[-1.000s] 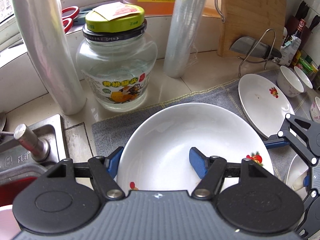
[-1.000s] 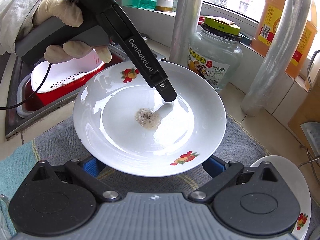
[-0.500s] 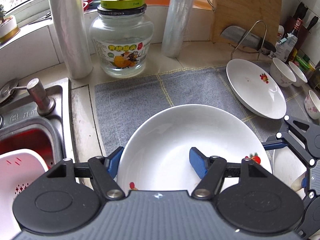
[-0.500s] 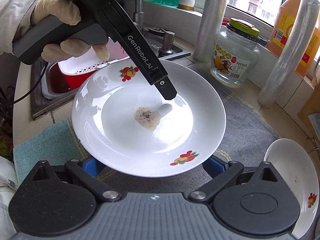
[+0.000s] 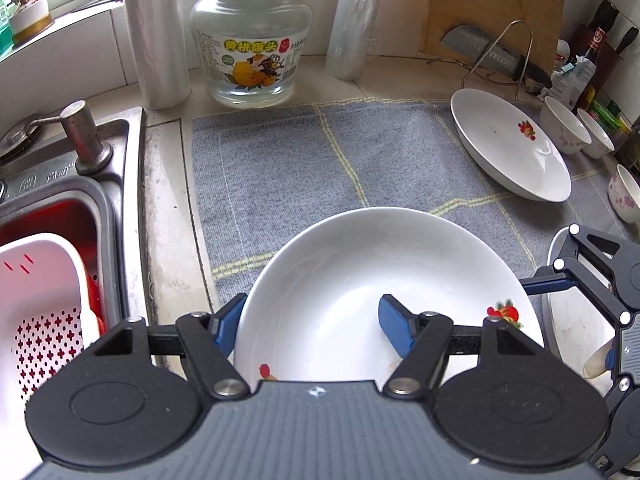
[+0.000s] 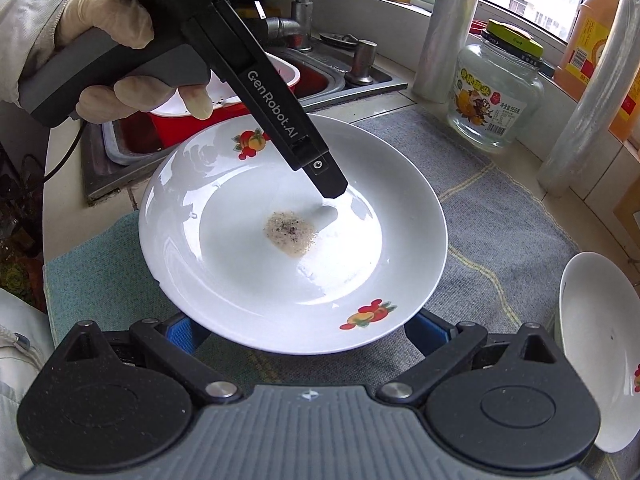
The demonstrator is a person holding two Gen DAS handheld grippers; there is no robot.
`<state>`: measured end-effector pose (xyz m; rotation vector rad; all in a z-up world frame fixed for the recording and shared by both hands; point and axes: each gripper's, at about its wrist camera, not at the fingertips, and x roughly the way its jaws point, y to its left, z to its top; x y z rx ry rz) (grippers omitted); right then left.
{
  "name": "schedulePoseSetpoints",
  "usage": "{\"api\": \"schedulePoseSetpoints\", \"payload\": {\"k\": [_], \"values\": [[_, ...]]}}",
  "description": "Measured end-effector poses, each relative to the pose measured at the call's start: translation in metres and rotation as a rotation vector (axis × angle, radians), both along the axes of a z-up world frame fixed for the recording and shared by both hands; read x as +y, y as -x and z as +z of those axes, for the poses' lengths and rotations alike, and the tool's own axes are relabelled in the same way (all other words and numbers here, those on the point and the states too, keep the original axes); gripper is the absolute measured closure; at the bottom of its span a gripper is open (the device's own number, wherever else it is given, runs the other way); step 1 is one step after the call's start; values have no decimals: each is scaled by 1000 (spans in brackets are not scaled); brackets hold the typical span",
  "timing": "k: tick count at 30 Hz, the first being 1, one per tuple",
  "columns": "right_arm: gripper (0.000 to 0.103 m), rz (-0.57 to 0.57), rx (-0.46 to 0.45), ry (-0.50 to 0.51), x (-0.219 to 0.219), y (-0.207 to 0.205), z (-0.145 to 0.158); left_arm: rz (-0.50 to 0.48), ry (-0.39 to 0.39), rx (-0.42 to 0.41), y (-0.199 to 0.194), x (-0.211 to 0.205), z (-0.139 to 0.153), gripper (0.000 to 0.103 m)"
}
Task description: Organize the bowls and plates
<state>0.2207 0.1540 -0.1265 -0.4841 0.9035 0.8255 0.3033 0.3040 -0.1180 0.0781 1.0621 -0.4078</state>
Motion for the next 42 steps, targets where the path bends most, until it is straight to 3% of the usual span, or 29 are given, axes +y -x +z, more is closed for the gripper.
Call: {"api": "schedulePoseSetpoints", "payload": {"k": [9,20,23,31,42], "values": [[0,-15,-20,28,2,6,-6,7,10,-3,2,4,-3,34],[0,-42,-25,22,-4,24,9,4,-25,-168,22,3,26,19],[0,-88,-44,-9,-12,28,21,4,-25,-213,31,0,36,13],[0,-253,-114,-71,-37,30,47,7,-32,-293,58,-24,56,13],[0,-430,-145,-86,-93,59,50,-13,11,-304,86,-89,60,12]]}}
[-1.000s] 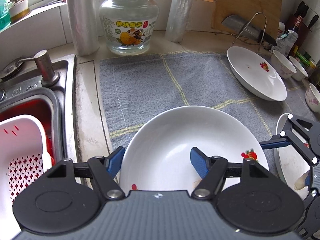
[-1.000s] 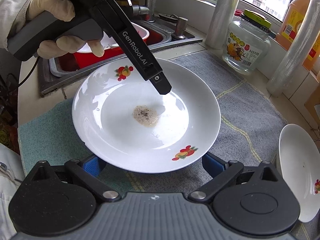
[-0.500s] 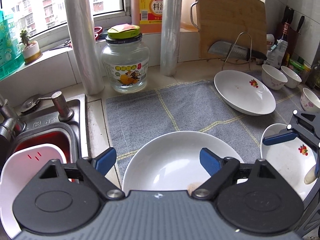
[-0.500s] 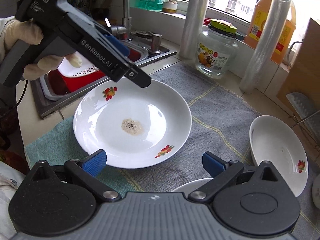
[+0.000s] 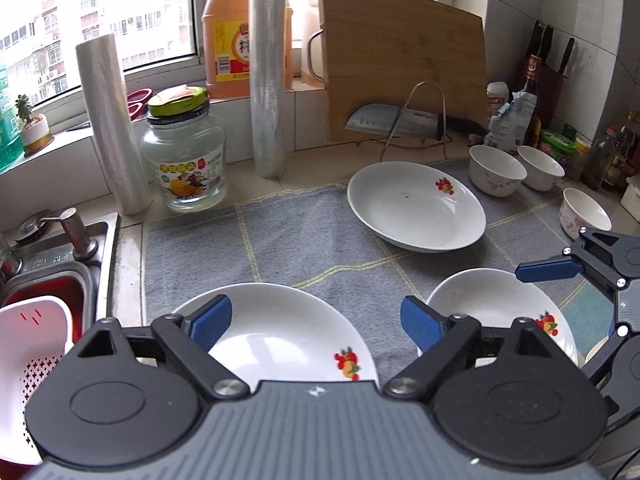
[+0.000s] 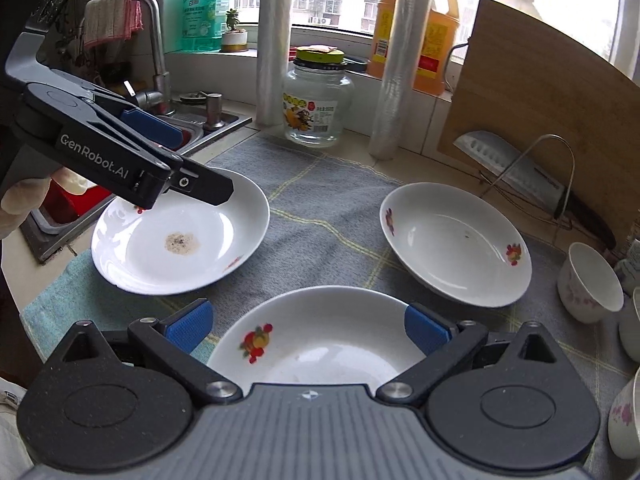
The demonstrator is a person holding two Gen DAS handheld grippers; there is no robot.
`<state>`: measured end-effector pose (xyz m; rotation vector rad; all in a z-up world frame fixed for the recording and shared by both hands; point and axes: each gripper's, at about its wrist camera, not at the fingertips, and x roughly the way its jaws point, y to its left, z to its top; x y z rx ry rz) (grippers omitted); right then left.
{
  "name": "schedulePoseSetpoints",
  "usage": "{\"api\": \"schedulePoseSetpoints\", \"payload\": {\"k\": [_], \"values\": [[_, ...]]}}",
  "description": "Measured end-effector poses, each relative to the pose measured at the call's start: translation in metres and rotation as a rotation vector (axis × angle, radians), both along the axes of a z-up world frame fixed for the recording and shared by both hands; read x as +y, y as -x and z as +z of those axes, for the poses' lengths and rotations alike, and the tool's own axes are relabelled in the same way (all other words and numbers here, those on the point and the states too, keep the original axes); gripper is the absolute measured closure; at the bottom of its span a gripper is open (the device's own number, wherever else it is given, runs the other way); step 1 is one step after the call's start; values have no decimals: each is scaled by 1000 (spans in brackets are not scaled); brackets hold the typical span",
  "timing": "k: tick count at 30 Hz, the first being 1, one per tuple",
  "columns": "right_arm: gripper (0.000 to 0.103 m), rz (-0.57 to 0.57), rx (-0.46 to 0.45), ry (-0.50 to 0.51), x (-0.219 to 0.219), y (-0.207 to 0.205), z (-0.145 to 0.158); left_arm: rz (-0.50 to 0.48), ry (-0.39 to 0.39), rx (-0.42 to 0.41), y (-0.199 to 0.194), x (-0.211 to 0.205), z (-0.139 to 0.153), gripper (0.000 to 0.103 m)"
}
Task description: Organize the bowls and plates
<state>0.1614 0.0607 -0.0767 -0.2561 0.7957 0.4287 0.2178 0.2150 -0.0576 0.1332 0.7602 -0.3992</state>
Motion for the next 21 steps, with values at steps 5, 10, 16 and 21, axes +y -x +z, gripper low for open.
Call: {"api": "schedulePoseSetpoints", "payload": {"k": [5,10,16,21], "values": [[0,-10,5,7,-30,20,-5,-16,5,20,14,-36,-4,12],[0,0,21,-1,-59,36,-10,-9,-4,50,24,-64,-11,12],[0,29,60,-41,-89,49,-19,19,-23,72,28,-89,-18,12],[0,86,88,-40,-102,60,-31,44,-26,91,30,-105,-23,12]]}}
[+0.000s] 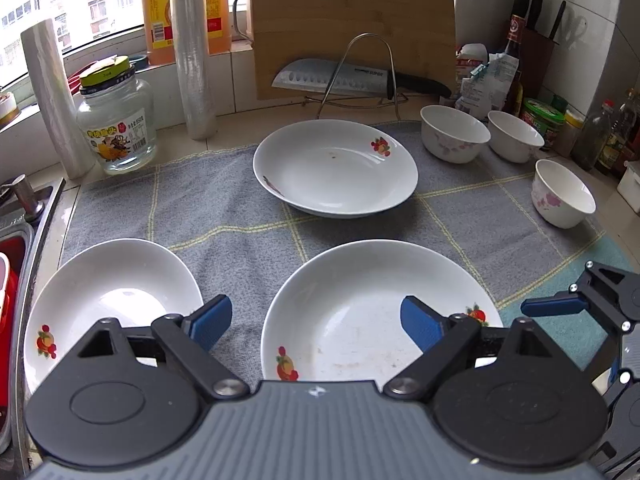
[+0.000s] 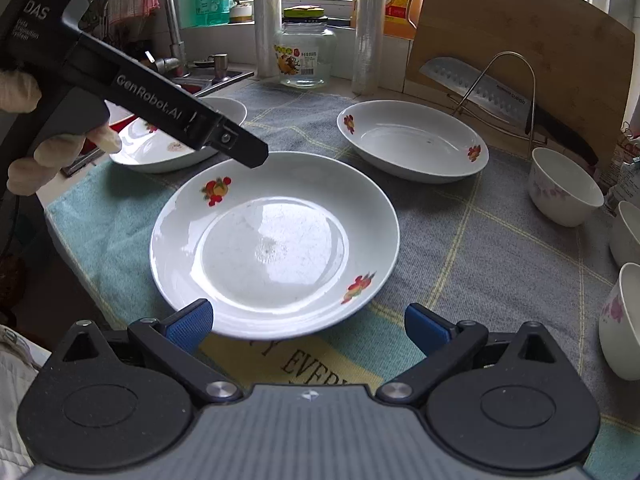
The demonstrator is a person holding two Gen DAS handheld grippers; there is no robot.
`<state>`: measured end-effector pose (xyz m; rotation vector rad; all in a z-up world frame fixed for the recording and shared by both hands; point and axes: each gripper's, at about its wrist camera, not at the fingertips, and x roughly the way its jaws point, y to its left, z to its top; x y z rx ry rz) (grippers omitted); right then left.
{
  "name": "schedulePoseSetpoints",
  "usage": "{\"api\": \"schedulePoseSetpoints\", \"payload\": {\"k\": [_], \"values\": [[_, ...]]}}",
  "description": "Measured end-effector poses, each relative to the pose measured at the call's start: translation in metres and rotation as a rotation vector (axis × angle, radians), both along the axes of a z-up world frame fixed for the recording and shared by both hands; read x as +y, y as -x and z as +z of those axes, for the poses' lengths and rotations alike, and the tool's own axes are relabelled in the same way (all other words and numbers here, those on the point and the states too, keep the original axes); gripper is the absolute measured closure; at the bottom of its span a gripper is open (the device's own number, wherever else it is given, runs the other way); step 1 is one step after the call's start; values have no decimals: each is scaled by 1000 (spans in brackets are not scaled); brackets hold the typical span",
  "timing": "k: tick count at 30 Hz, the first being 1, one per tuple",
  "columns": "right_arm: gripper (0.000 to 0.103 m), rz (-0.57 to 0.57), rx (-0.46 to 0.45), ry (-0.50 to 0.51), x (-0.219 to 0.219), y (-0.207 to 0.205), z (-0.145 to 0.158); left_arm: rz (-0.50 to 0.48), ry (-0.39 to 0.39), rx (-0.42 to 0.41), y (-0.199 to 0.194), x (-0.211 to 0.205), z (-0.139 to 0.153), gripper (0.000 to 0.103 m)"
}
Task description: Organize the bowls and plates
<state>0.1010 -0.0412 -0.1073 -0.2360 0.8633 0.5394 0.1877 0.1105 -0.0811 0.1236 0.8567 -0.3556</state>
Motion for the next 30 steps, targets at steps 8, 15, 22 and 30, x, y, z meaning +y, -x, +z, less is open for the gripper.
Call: {"api": "schedulePoseSetpoints", "payload": {"k": [8,15,22,30], "values": [[0,101,5,21,-6,5,-18,40,-23,12,1,-12,-4,12],[0,137,-9,6,2,-8,-31,20,-51,34,-5,-16,-7,12],[0,166,-60,-37,1,-9,-36,-21,-23,104,-25,-13,-12,12],[0,136,-83,-50,0,-4,-38,-81,-38,164,-50,-15,-19,24]]}}
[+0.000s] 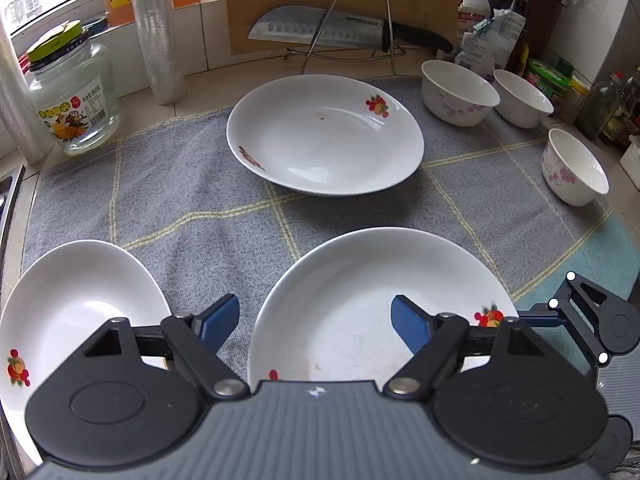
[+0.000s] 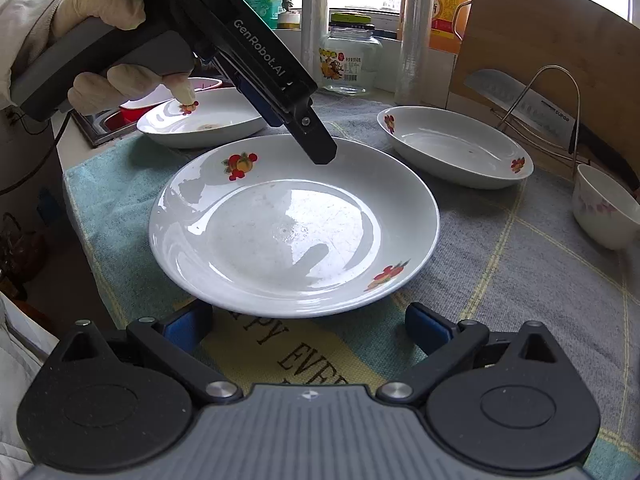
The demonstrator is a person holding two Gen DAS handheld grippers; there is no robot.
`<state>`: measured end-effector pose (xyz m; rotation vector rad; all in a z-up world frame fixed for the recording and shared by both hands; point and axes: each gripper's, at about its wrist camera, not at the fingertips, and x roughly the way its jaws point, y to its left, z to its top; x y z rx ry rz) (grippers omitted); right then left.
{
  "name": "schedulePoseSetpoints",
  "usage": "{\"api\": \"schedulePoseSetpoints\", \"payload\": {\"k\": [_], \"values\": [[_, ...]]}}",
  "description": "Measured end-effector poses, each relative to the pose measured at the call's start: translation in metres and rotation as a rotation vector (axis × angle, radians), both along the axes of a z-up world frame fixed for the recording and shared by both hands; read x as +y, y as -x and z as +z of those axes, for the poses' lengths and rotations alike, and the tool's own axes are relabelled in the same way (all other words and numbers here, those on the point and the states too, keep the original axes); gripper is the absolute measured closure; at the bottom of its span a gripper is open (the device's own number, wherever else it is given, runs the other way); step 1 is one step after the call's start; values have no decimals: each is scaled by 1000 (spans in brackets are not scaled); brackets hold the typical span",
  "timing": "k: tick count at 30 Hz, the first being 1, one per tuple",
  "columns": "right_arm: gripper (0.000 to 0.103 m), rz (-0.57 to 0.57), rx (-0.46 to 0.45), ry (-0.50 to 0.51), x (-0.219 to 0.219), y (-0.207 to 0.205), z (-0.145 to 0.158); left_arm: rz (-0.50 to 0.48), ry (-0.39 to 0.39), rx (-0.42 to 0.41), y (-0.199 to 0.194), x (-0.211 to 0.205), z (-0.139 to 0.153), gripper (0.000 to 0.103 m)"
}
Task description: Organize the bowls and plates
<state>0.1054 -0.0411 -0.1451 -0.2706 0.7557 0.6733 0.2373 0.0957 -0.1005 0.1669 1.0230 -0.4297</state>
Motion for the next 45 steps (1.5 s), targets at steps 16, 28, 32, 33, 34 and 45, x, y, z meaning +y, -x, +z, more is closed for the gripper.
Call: {"api": "schedulePoseSetpoints", "payload": {"k": [16,28,32,33,34,45], "values": [[0,-19,5,4,14,-4,0,-130,-27,115,-27,-7,-15,31],[0,-43,6,14,19,-1,2,-191,-22,152,-34,-10,-16,35],[0,-42,5,17,20,-1,2,-208,-40,153,-35,-13,-18,37],[0,-41,3,21,21,-1,3,-212,-45,154,-35,-13,-18,37],[0,-42,5,23,21,-2,3,-222,-51,153,-35,-14,-18,37],[0,-74,20,29,13,-3,11,-248,0,174,-34,-14,-13,37]]}}
